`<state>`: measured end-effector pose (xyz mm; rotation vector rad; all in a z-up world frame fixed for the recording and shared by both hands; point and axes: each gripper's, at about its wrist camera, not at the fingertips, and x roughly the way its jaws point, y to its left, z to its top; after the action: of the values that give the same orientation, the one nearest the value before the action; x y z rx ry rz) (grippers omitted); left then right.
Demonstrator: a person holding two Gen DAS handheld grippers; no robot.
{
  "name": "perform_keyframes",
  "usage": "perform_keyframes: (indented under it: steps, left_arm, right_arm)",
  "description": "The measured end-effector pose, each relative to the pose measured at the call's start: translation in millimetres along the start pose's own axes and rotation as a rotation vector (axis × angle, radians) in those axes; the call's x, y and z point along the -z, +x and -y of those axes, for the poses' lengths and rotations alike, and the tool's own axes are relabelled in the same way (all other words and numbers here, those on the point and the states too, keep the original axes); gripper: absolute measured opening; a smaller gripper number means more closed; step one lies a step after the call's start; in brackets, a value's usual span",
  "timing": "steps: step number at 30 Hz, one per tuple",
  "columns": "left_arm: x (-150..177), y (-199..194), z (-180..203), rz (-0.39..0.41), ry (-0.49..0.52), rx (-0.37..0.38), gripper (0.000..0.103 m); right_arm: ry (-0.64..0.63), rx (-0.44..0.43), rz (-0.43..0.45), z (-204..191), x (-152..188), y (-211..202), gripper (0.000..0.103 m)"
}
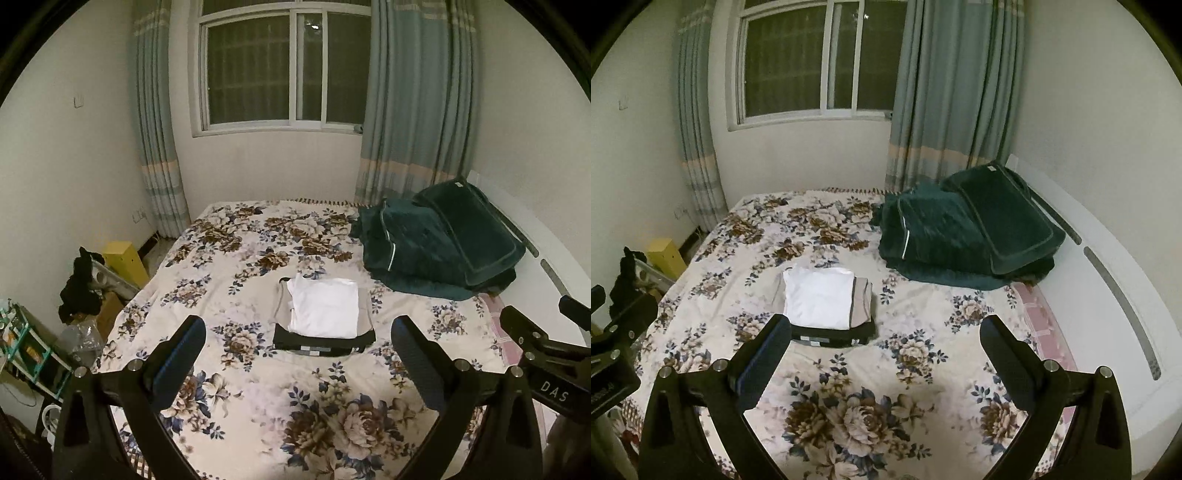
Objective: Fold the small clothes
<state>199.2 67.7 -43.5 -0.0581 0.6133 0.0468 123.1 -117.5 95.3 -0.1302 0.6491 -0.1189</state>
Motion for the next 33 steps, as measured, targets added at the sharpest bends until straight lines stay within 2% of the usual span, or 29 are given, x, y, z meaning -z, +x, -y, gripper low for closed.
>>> perform_keyframes:
  steps: [10, 18, 33]
  left_arm:
    - [8.2, -32.1, 0.2, 0.032, -0.008, -0.012, 0.103]
    - [9.5, -49.5, 1.6, 0.066, -0.017, -0.022, 0.103]
    - [12.0, -56.0, 2.5, 0.057, -0.016, -0.028, 0.103]
  right_arm:
    - [-0.007, -0.03, 0.023, 2.6, 4.4, -45.1, 0.103]
    - [-0.009, -0.03, 0.031, 6.6, 5.8, -55.0, 0.103]
    - [-0.014, -0.041, 0.034, 8.9, 3.4, -64.3, 0.103]
